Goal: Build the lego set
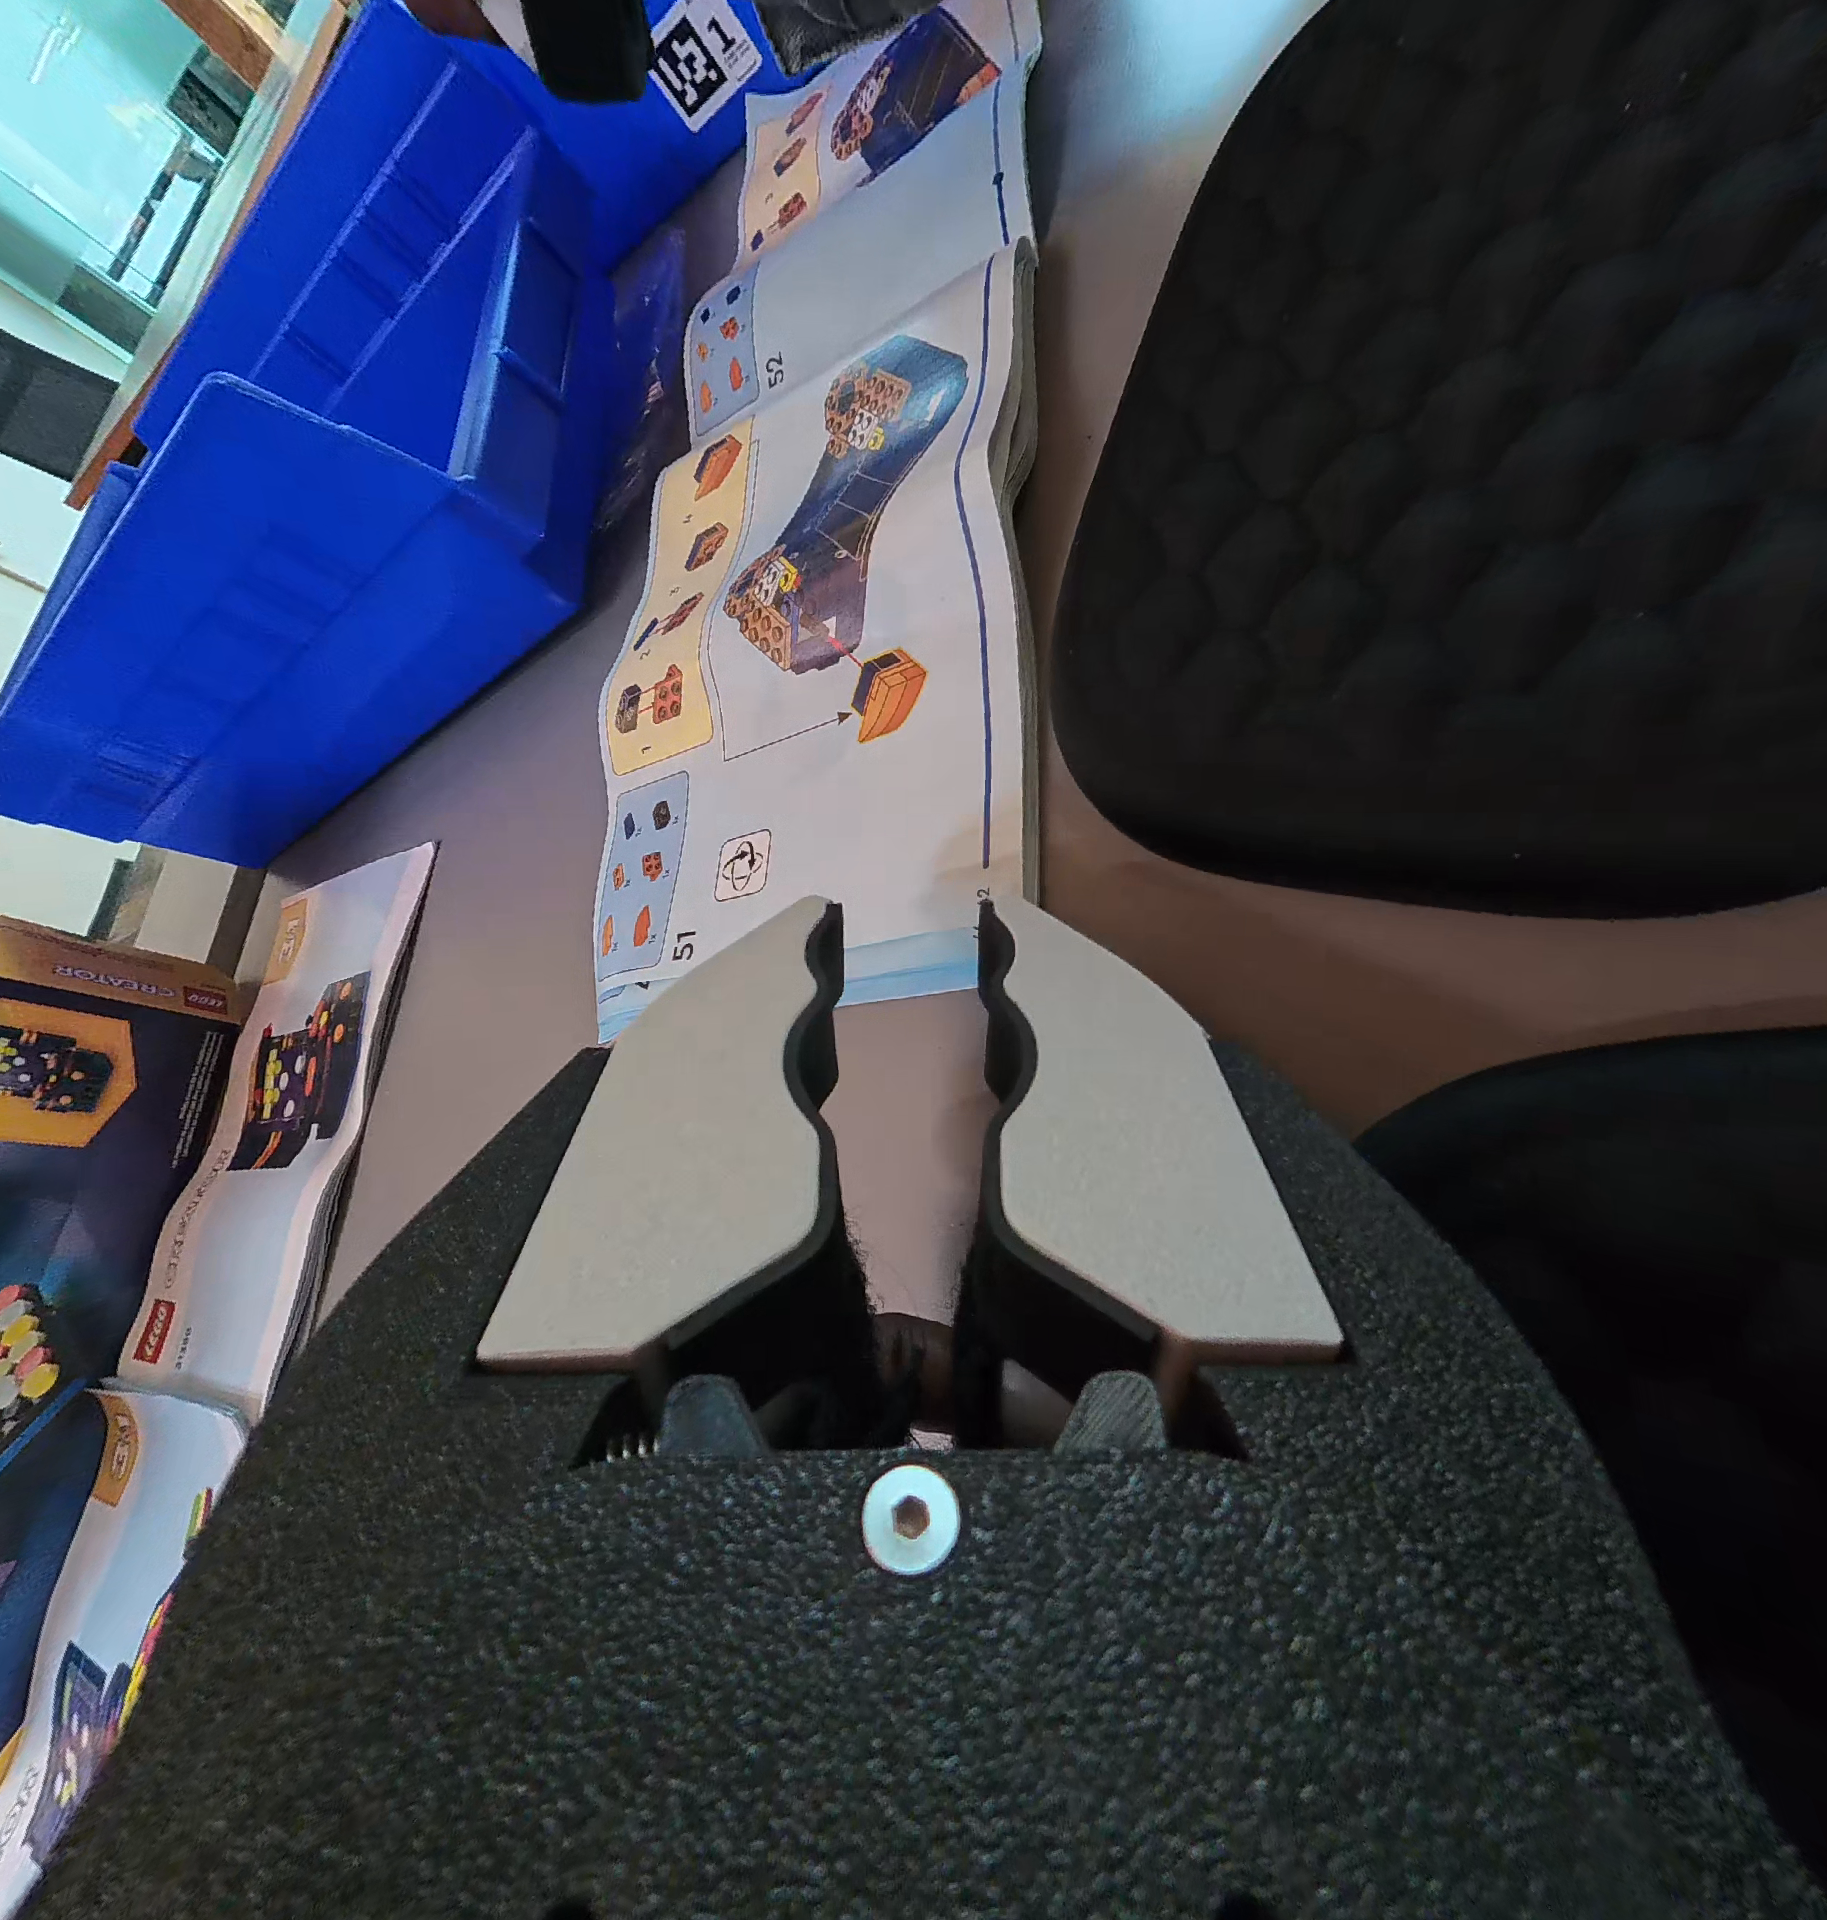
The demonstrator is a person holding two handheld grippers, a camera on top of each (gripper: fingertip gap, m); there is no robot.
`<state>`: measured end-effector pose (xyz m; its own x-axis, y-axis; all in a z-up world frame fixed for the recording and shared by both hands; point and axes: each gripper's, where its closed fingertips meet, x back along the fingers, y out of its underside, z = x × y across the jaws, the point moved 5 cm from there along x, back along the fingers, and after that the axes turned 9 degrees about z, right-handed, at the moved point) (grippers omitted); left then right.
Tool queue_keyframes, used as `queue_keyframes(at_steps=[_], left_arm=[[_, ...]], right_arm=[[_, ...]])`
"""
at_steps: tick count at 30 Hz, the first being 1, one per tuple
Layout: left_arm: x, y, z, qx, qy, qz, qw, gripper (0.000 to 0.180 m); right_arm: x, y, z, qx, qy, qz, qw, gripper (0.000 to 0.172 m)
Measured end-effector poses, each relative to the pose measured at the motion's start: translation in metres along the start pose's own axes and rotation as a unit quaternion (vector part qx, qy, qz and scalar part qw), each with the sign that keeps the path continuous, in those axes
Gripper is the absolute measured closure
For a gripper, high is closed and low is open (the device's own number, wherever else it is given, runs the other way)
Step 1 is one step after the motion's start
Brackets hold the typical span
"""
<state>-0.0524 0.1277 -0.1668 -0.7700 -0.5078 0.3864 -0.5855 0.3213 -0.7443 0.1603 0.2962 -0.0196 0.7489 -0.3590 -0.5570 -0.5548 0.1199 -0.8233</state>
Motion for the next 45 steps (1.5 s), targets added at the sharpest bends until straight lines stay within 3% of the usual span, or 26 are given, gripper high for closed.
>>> queue_keyframes(at_steps=[12, 16, 19, 21, 32, 35, 38, 45], left_arm=[[-0.001, 0.003, 0.000, -0.001, 0.000, -0.003, 1.000, 0.157], [-0.002, 0.003, 0.000, -0.002, 0.000, -0.004, 1.000, 0.157], [-0.003, 0.003, -0.001, -0.002, -0.001, -0.004, 1.000, 0.157], [-0.003, 0.003, -0.001, -0.002, -0.001, -0.004, 1.000, 0.157], [-0.007, 0.001, -0.003, -0.002, -0.011, 0.000, 1.000, 0.156], [-0.006, -0.002, -0.008, 0.006, -0.036, 0.014, 0.999, 0.155], [-0.002, -0.007, -0.021, 0.018, -0.084, 0.040, 0.995, 0.154], [0.035, -0.027, -0.066, 0.073, -0.268, 0.168, 0.946, 0.150]], right_arm=[[-0.009, 0.023, -0.016, 0.030, -0.046, -0.077, 0.996, 0.155], [-0.011, 0.024, -0.018, -0.090, -0.071, -0.077, 0.990, 0.155], [-0.011, 0.022, -0.019, -0.230, -0.107, -0.048, 0.966, 0.155], [-0.011, 0.022, -0.017, -0.262, -0.114, -0.034, 0.958, 0.155], [-0.018, 0.042, -0.033, -0.169, -0.125, -0.090, 0.973, 0.155], [-0.024, 0.061, -0.044, -0.063, -0.111, -0.140, 0.982, 0.155], [-0.029, 0.084, -0.066, 0.034, -0.140, -0.198, 0.970, 0.155], [-0.032, 0.124, -0.115, -0.085, -0.234, -0.285, 0.926, 0.155]])
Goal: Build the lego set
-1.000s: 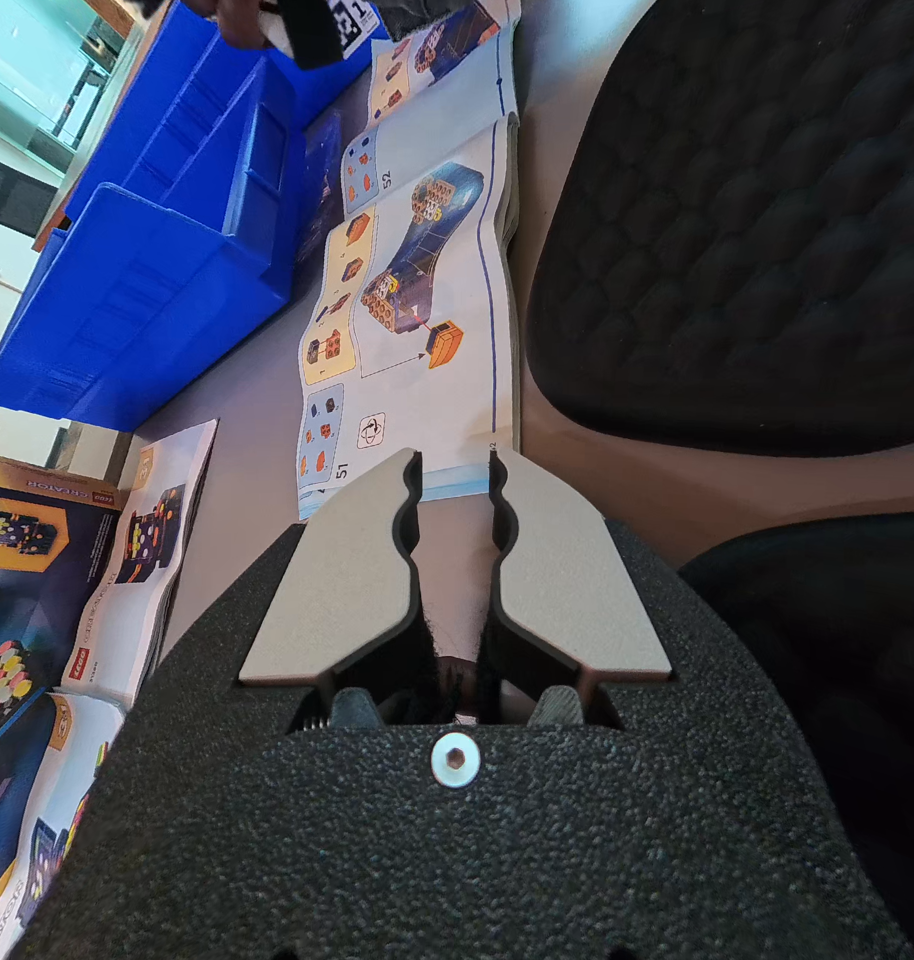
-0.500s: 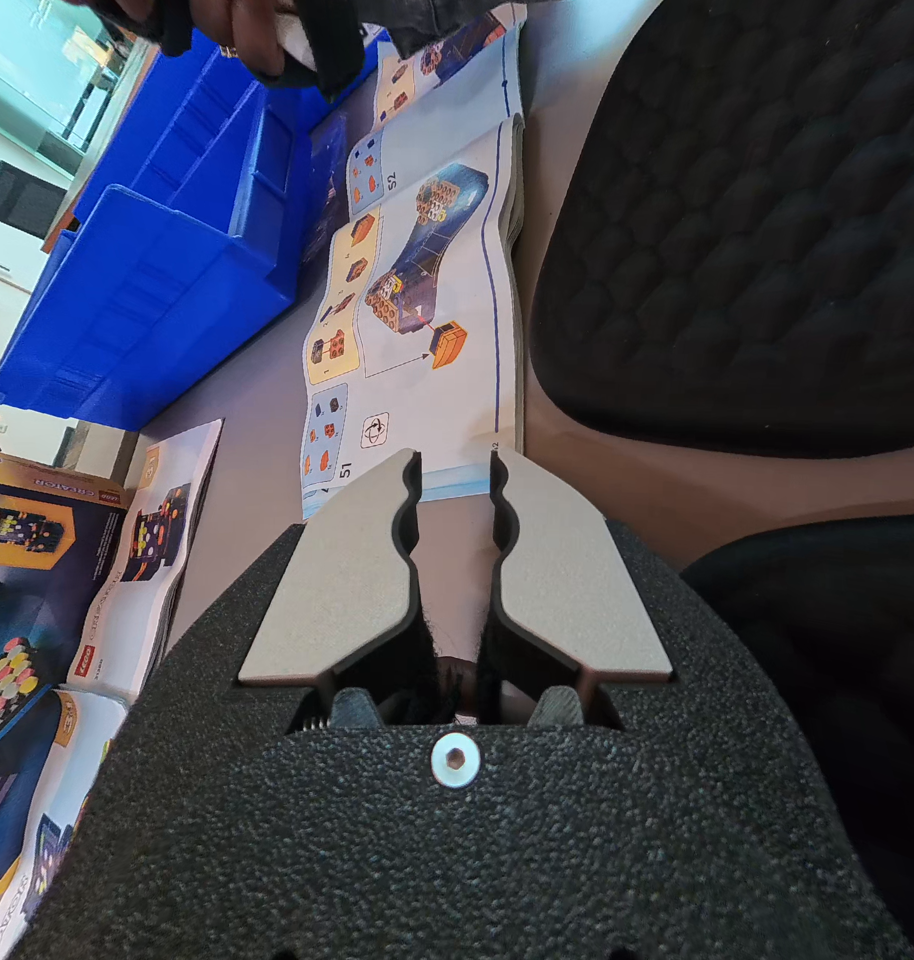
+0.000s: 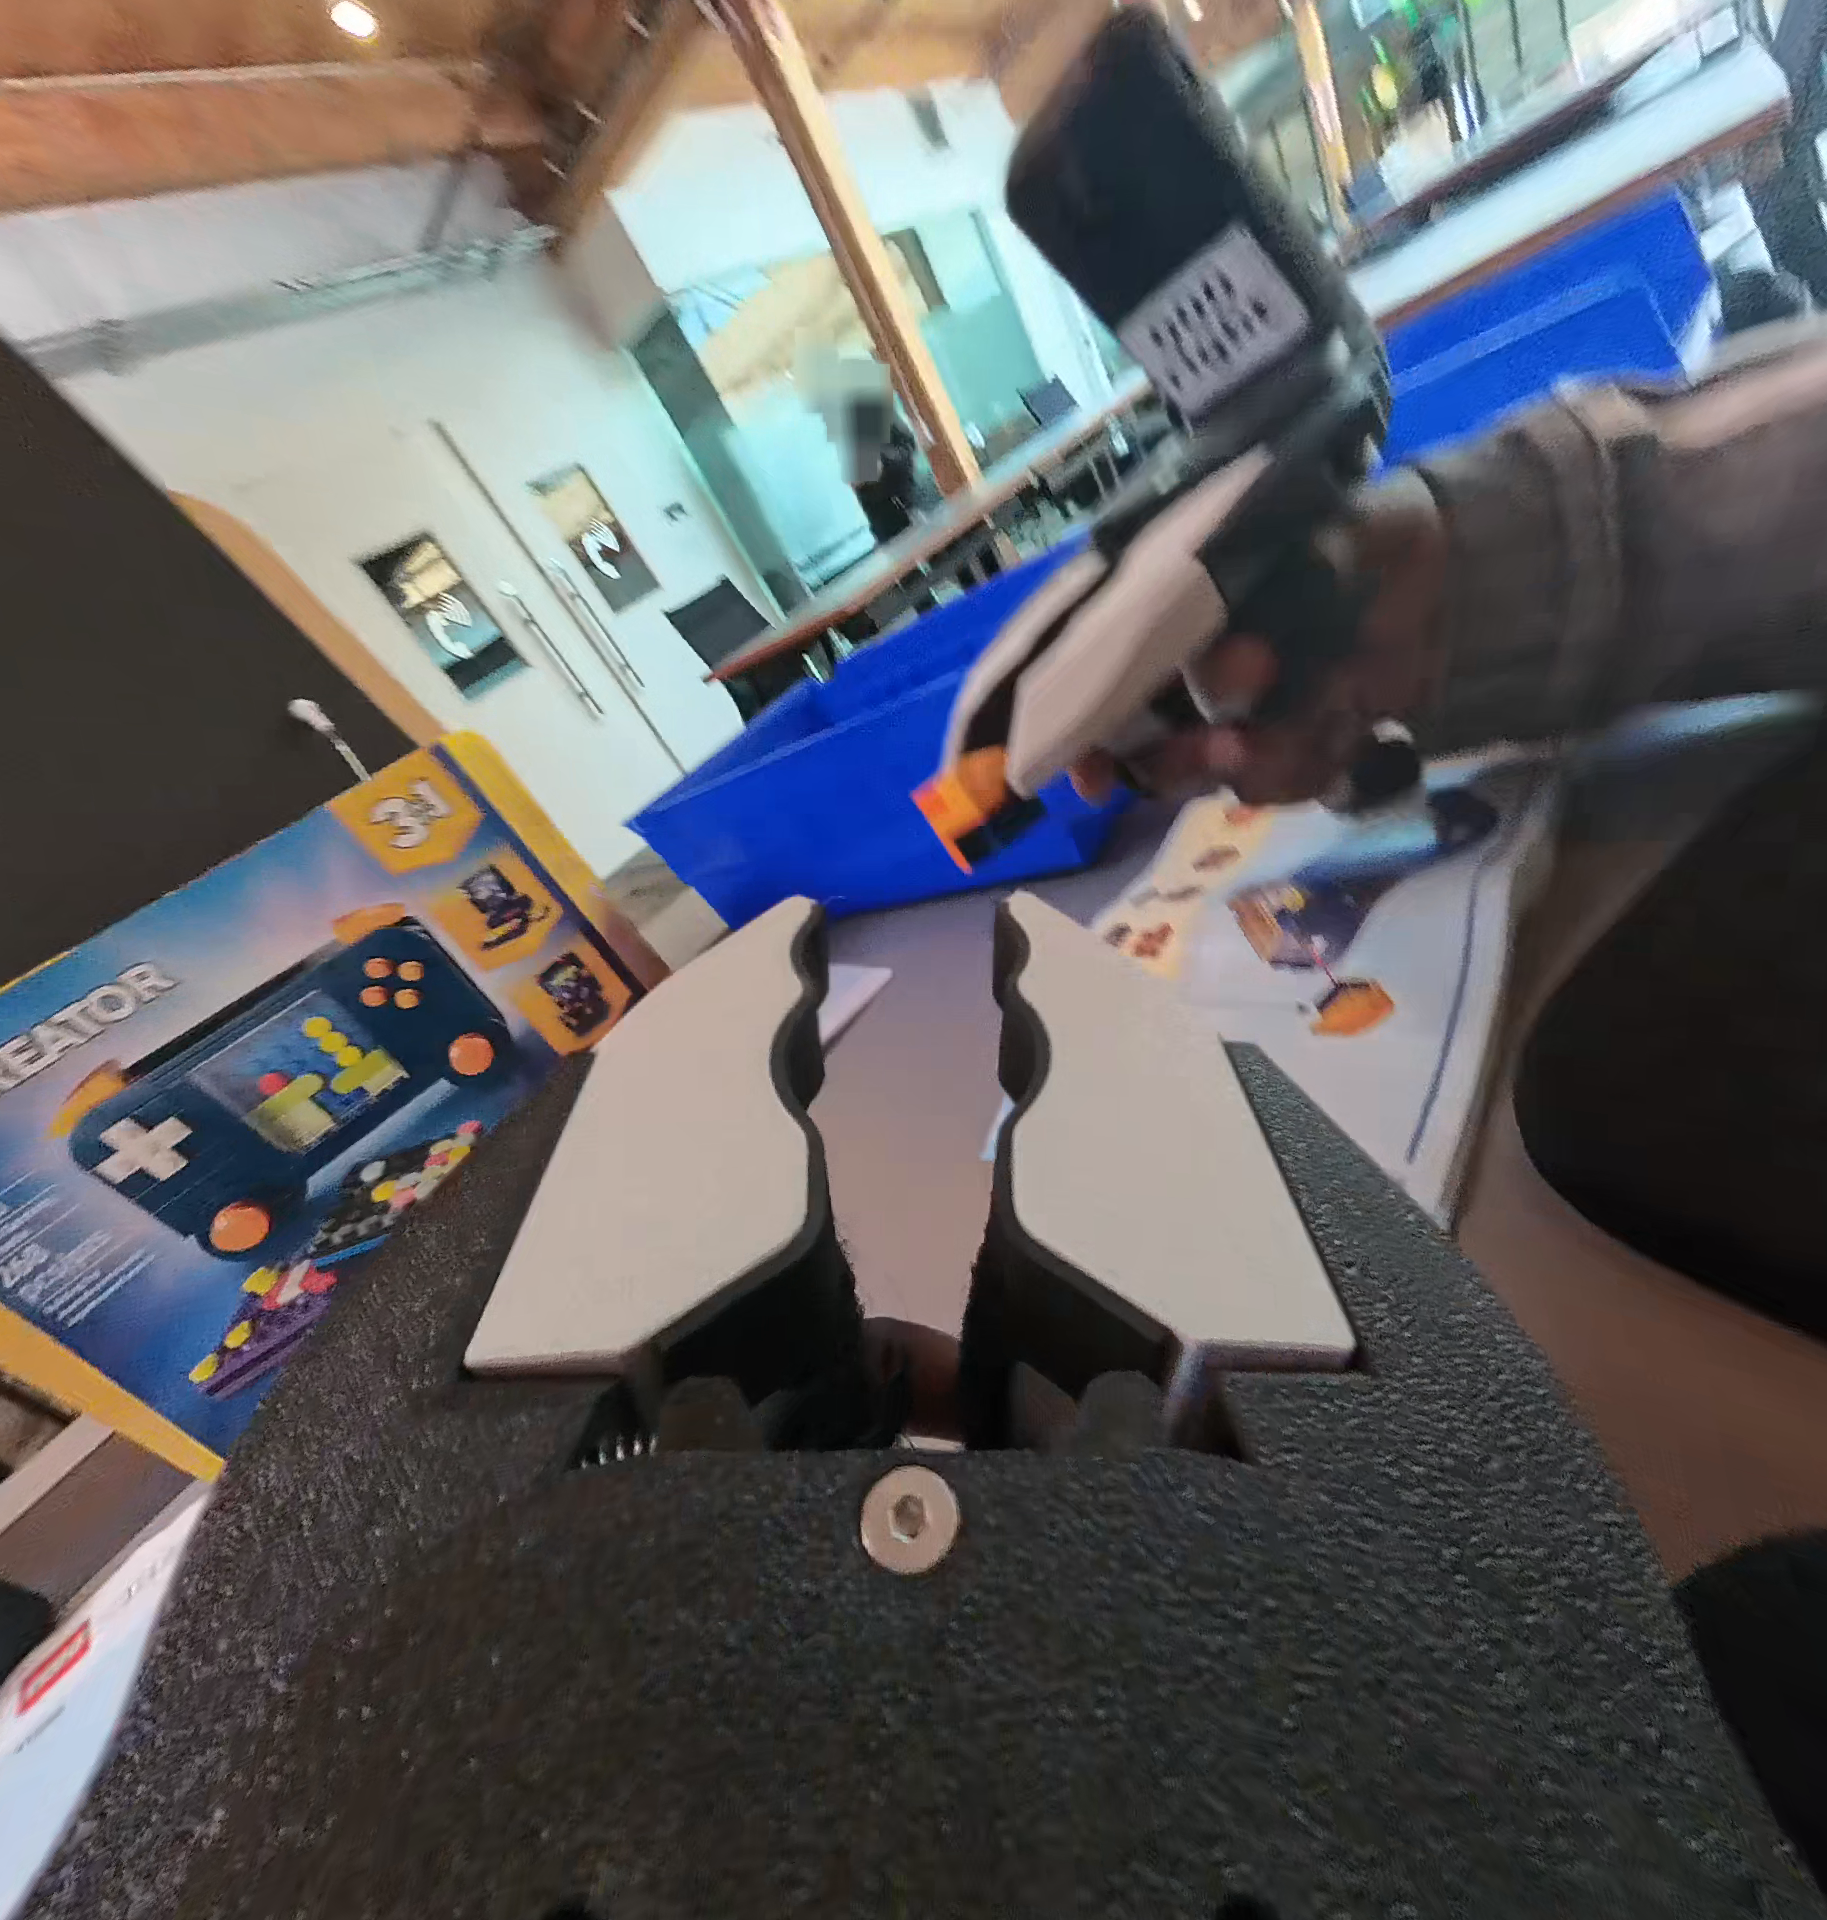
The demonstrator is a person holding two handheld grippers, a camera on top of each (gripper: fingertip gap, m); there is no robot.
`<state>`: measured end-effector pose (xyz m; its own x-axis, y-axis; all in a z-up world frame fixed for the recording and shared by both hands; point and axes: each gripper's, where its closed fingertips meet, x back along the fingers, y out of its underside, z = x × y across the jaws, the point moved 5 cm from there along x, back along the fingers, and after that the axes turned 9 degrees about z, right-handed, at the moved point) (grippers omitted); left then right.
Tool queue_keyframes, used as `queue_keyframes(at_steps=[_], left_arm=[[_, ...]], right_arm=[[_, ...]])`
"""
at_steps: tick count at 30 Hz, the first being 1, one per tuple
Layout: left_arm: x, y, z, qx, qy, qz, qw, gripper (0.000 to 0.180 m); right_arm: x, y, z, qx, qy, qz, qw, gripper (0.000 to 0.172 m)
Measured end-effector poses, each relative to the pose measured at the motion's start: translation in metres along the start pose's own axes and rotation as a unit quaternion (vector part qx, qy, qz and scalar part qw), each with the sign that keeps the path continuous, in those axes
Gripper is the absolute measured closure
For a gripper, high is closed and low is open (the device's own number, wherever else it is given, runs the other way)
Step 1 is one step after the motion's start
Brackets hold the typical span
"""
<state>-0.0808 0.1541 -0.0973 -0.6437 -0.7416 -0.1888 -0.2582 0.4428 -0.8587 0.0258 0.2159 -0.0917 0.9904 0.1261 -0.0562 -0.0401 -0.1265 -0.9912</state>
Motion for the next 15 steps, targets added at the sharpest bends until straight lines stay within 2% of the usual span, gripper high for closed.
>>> queue_keyframes(at_steps=[4, 8, 15], left_arm=[[0.003, -0.006, -0.013, 0.032, -0.036, 0.029, 0.998, 0.142], [0.000, -0.005, -0.001, 0.037, 0.023, 0.033, 0.998, 0.131], [-0.002, -0.003, 0.022, 0.080, 0.126, 0.036, 0.988, 0.140]], right_arm=[[-0.011, 0.008, -0.006, -0.142, -0.038, 0.019, 0.989, 0.155], [-0.012, 0.011, -0.011, -0.281, -0.107, 0.023, 0.953, 0.155], [-0.009, 0.023, -0.018, -0.340, -0.156, -0.029, 0.927, 0.155]])
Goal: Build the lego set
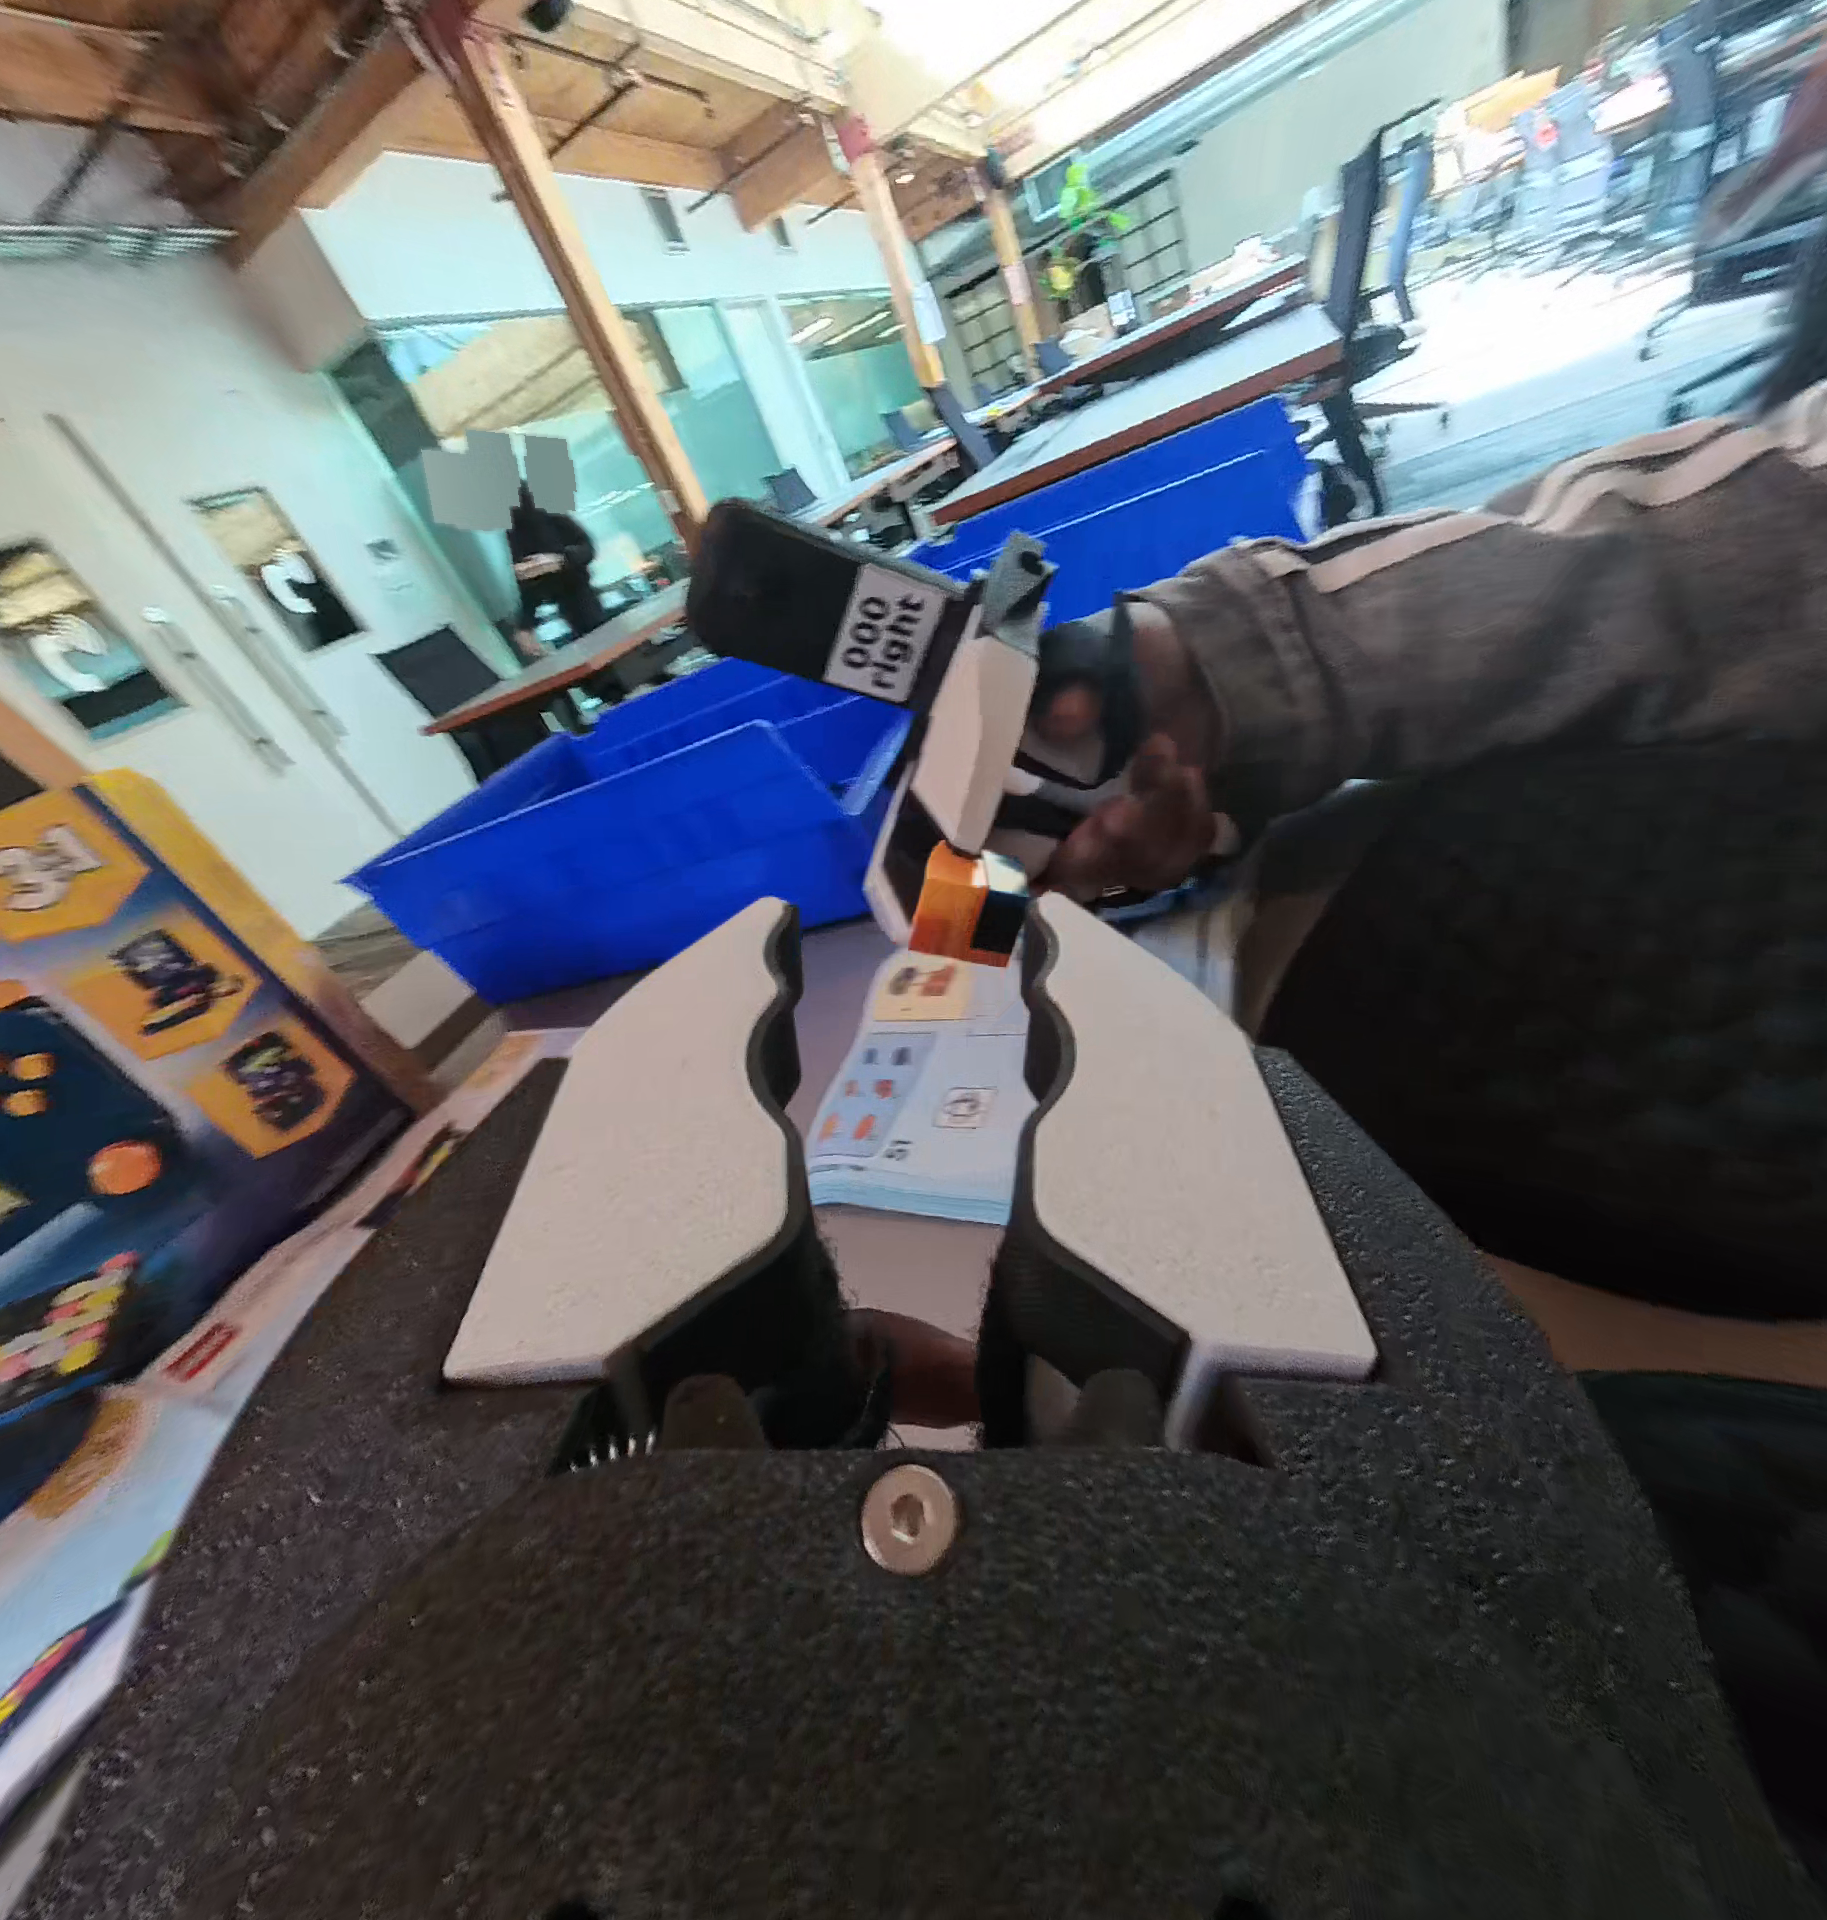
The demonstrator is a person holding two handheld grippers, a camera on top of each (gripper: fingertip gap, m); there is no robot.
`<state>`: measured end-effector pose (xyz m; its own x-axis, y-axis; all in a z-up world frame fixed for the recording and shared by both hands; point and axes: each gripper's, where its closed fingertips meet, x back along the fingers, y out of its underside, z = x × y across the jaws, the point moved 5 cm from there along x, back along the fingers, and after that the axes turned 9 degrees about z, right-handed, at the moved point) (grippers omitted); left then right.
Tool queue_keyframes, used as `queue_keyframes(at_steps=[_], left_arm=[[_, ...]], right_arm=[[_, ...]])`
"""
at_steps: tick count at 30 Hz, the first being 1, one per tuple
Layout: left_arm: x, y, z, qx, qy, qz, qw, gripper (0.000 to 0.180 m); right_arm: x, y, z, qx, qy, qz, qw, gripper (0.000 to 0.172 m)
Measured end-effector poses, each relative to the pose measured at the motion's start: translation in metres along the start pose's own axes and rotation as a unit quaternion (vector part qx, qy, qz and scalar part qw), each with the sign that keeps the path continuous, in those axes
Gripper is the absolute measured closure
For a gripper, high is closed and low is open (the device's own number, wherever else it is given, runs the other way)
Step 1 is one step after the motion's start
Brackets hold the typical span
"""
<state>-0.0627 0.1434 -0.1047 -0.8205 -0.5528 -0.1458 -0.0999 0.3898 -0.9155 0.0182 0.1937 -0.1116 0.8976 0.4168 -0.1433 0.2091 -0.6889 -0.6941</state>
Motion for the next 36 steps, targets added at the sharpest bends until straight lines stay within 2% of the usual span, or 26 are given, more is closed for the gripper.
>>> queue_keyframes(at_steps=[2, 7, 11, 14, 27, 32, 36], left_arm=[[-0.001, 0.001, 0.004, 0.005, 0.019, 0.000, 1.000, 0.139], [-0.003, 0.001, 0.012, -0.037, 0.033, -0.008, 0.999, 0.140], [-0.005, 0.004, 0.013, -0.095, 0.018, -0.027, 0.995, 0.139], [-0.005, 0.006, 0.011, -0.122, -0.001, -0.041, 0.992, 0.149], [-0.003, 0.002, 0.008, -0.109, -0.008, -0.036, 0.993, 0.161], [0.000, -0.002, 0.002, -0.108, -0.033, -0.022, 0.993, 0.161], [0.000, -0.001, 0.001, -0.100, -0.032, -0.023, 0.994, 0.161]], right_arm=[[-0.002, 0.003, -0.001, -0.004, -0.007, -0.013, 1.000, 0.155], [-0.004, 0.004, -0.001, 0.004, -0.003, -0.015, 1.000, 0.156], [-0.002, -0.002, 0.002, 0.006, 0.007, 0.016, 1.000, 0.155], [-0.002, -0.005, 0.005, -0.004, 0.008, 0.038, 0.999, 0.155], [-0.007, -0.001, 0.005, -0.015, -0.006, 0.041, 0.999, 0.155], [-0.008, -0.002, 0.002, 0.011, -0.006, 0.041, 0.999, 0.139], [-0.012, 0.002, 0.001, 0.022, -0.002, 0.020, 1.000, 0.135]])
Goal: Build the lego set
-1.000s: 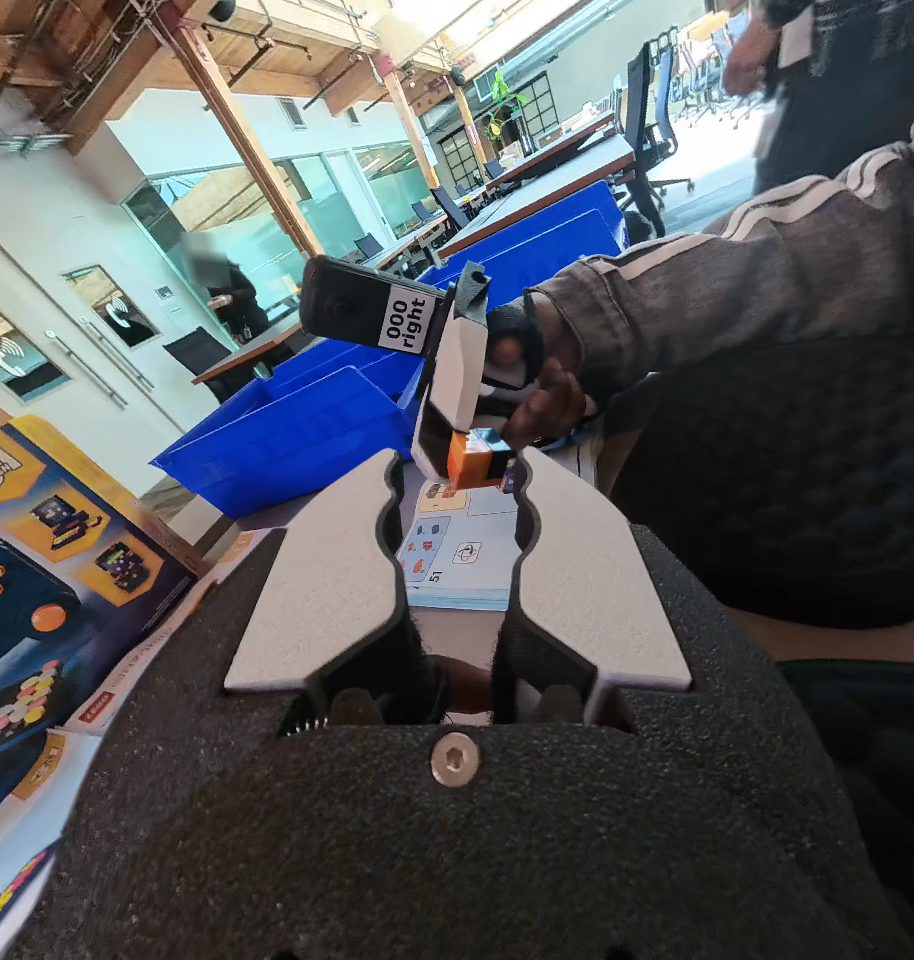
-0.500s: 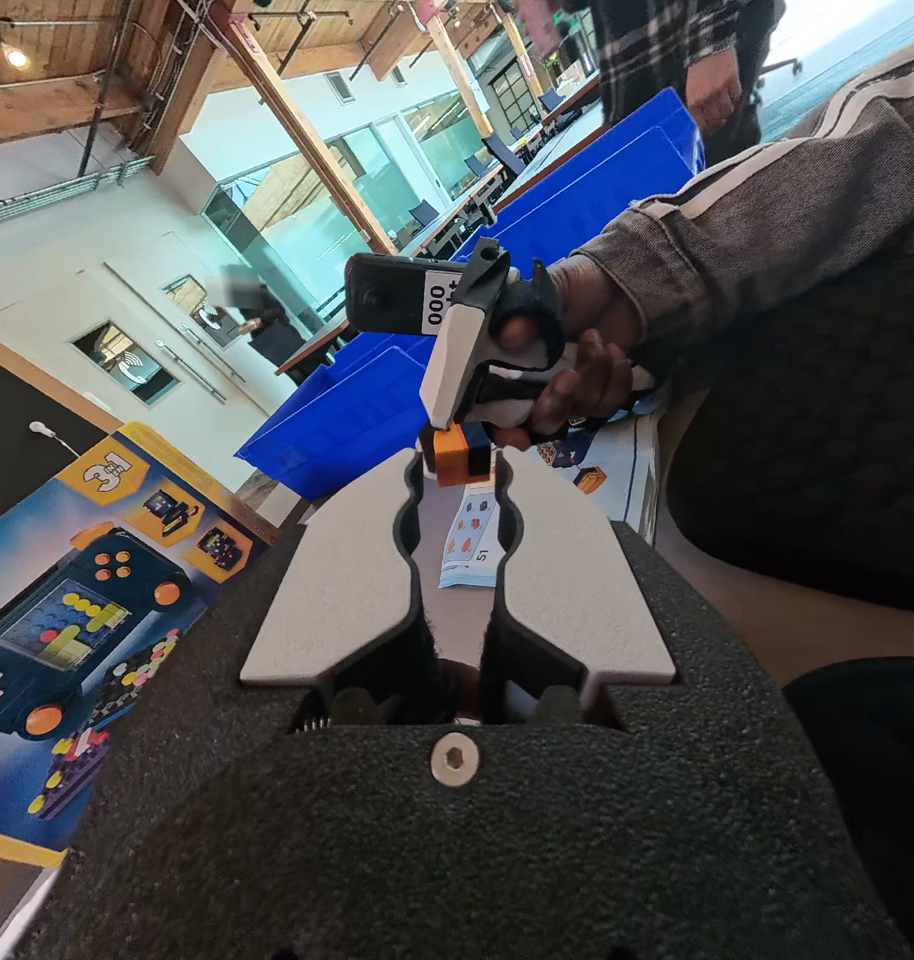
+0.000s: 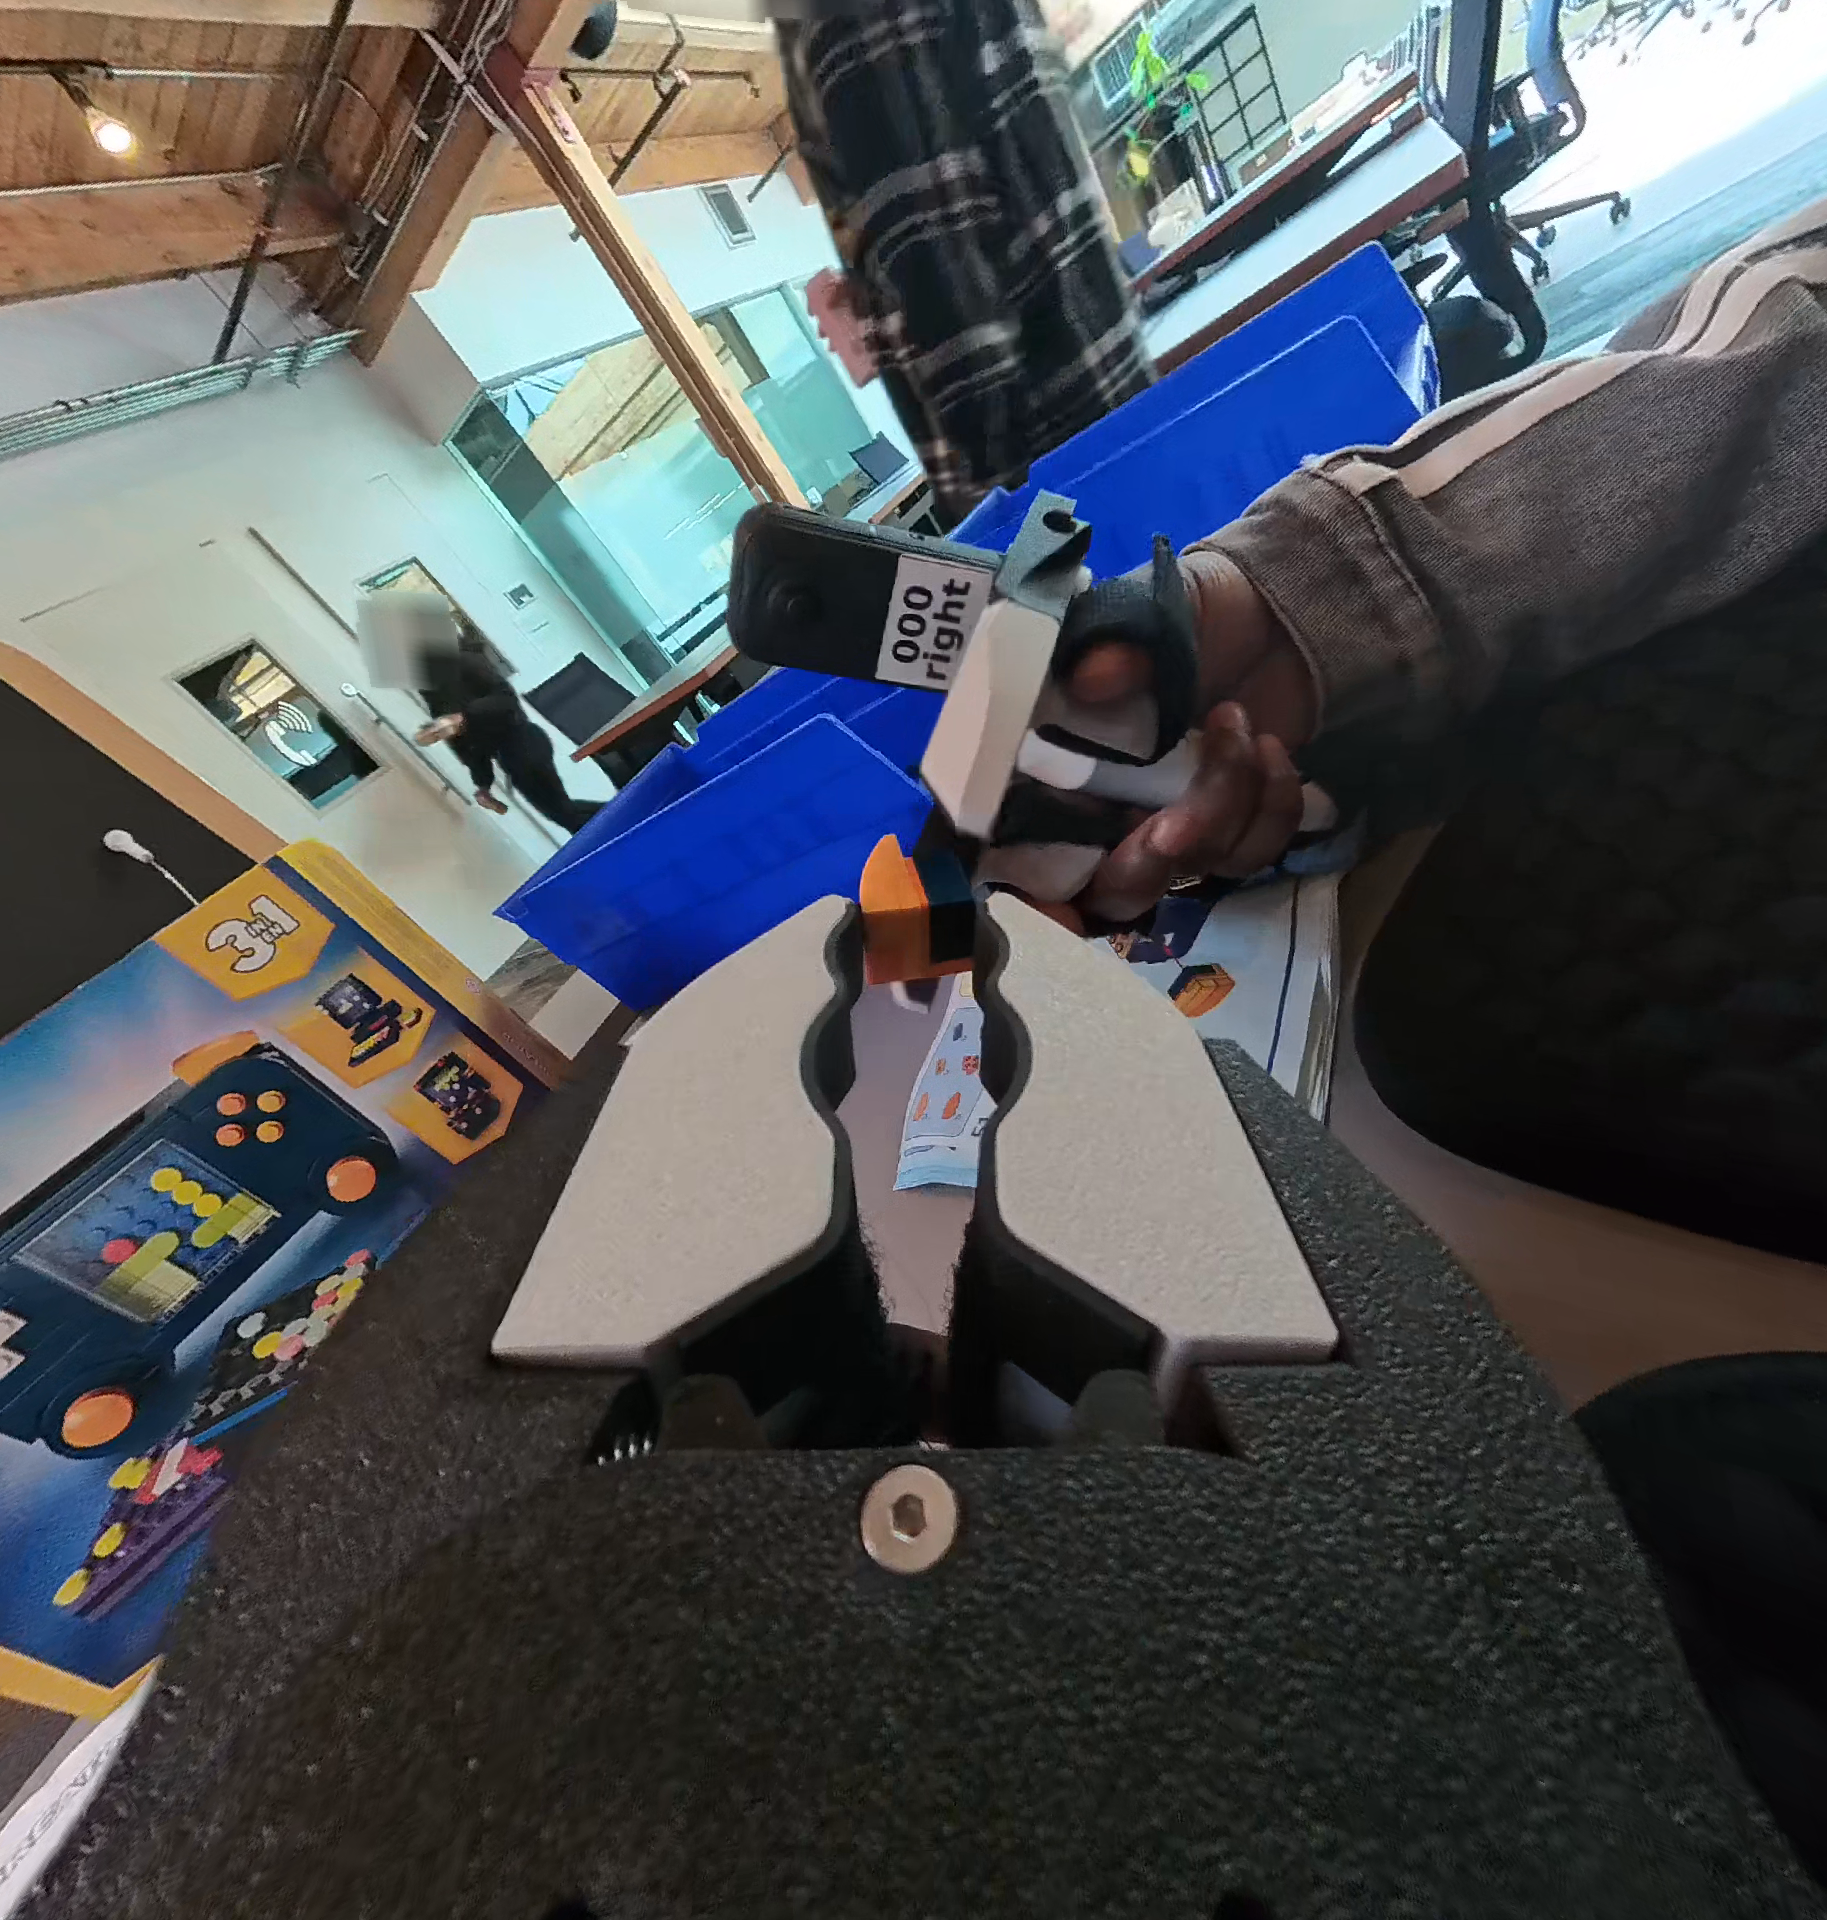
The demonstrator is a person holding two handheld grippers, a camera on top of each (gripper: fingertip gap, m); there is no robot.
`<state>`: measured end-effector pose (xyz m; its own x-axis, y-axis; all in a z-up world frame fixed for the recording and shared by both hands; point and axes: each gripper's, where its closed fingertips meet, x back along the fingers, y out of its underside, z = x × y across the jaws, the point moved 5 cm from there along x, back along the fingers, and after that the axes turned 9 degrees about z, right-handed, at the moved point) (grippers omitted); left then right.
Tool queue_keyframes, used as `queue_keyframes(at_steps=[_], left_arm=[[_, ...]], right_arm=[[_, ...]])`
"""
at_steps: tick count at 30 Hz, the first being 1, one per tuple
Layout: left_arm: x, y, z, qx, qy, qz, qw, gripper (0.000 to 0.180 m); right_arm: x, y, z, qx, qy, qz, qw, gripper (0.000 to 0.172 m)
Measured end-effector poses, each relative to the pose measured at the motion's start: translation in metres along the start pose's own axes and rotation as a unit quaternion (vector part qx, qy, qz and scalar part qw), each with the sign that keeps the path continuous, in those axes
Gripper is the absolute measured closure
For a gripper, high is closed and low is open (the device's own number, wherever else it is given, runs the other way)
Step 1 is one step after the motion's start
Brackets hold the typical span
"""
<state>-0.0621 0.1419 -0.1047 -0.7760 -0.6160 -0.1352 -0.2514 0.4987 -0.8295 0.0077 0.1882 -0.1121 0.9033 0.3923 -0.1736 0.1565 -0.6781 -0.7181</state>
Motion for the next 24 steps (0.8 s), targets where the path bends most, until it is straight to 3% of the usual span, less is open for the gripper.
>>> queue_keyframes(at_steps=[3, 10, 15, 17, 21, 24], left_arm=[[0.000, 0.000, 0.003, -0.013, 0.005, -0.003, 1.000, 0.161], [0.000, 0.003, 0.003, -0.009, 0.009, -0.010, 1.000, 0.160], [-0.001, 0.004, 0.006, -0.013, 0.019, -0.013, 1.000, 0.149], [-0.001, 0.005, 0.007, -0.020, 0.020, -0.018, 0.999, 0.160], [0.000, 0.000, 0.004, -0.016, 0.011, -0.010, 1.000, 0.161], [0.002, -0.003, -0.002, -0.008, -0.009, 0.001, 1.000, 0.161]], right_arm=[[-0.002, 0.003, 0.000, 0.014, 0.003, -0.011, 1.000, 0.153], [-0.001, 0.003, 0.003, 0.007, 0.018, -0.019, 1.000, 0.154], [0.000, 0.004, 0.003, -0.011, 0.014, -0.026, 1.000, 0.154], [-0.002, 0.007, 0.002, -0.013, 0.008, -0.035, 0.999, 0.154], [-0.002, 0.003, -0.001, -0.009, 0.001, -0.025, 1.000, 0.154], [0.008, -0.014, -0.001, 0.007, 0.012, 0.031, 0.999, 0.145]])
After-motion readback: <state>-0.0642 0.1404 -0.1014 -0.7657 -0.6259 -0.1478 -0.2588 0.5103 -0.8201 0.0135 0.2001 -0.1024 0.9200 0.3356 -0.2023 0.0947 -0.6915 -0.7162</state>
